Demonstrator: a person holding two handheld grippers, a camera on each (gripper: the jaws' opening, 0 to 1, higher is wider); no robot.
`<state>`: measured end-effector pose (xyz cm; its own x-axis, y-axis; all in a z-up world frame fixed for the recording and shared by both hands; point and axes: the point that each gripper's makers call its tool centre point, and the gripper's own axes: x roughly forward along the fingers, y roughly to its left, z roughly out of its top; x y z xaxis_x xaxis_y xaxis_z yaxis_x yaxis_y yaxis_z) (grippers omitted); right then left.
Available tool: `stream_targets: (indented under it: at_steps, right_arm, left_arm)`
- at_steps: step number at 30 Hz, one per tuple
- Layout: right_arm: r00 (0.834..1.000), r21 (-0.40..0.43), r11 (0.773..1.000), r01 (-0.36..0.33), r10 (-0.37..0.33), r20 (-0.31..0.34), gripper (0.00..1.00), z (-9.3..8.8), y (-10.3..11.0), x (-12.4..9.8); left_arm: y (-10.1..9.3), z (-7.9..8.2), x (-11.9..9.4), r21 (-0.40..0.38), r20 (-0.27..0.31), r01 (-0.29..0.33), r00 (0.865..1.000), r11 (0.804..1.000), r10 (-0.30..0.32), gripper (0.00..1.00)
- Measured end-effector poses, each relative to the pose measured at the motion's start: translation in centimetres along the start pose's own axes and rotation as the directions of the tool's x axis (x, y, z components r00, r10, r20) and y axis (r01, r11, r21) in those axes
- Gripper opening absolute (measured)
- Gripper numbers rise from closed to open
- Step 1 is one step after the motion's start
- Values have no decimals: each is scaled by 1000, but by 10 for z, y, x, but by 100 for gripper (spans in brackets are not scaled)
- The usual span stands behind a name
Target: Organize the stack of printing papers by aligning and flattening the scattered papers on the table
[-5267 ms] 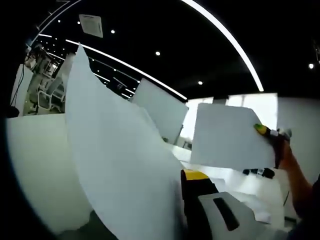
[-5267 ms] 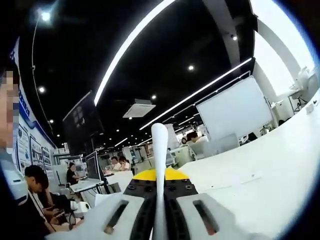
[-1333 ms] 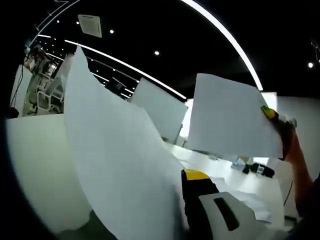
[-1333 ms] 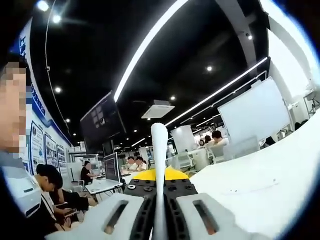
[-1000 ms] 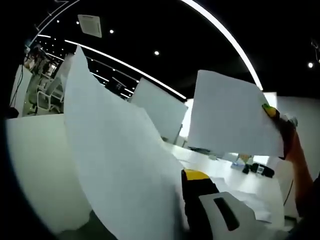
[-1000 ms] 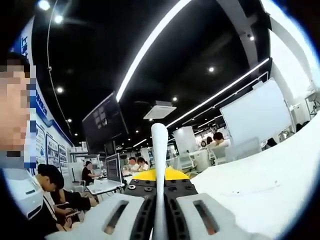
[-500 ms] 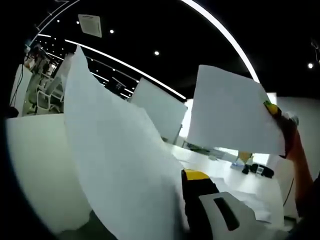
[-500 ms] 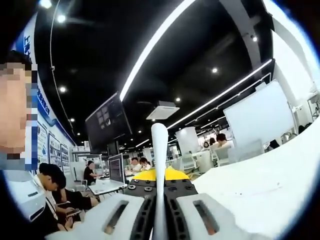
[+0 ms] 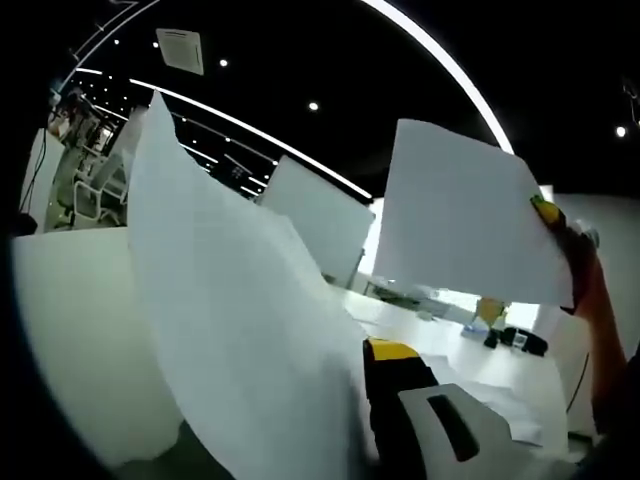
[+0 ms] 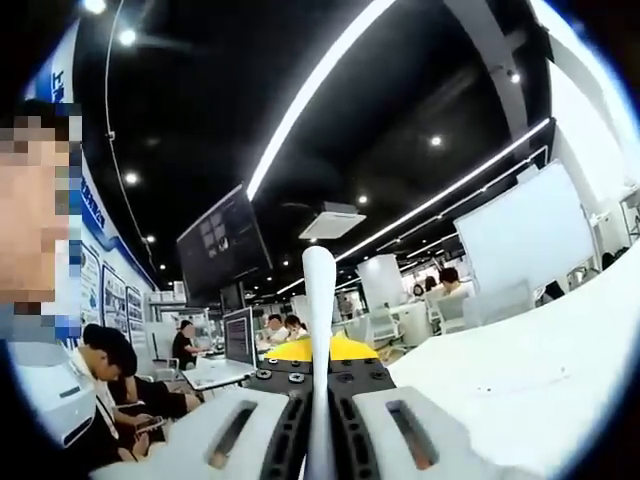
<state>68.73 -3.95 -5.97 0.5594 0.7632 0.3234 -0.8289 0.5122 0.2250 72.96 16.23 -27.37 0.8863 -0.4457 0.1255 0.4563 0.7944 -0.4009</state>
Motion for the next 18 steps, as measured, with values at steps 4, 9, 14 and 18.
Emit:
stream_targets:
  at_steps: [4, 9, 14, 18]
  right_arm:
    - [1000, -2, 1000, -6, 6, -1, 0, 0, 3, 1]
    - [1000, -3, 1000, -14, 14, -2, 0, 0, 5, 3]
    - [1000, -3, 1000, -20, 20, 0, 0, 1, 6, 5]
    - [1000, -2, 1000, -27, 27, 0, 0, 0, 8, 7]
  left_arm:
    - [0, 0, 0, 1, 0, 0, 1000, 1000, 0, 20]
    - [0, 0, 0, 1, -1, 0, 1000, 1000, 0, 20]
    - [0, 0, 0, 1, -1, 1, 1000, 1000, -1, 20]
    - [1, 0, 0, 0, -1, 1, 1000, 1000, -1, 20]
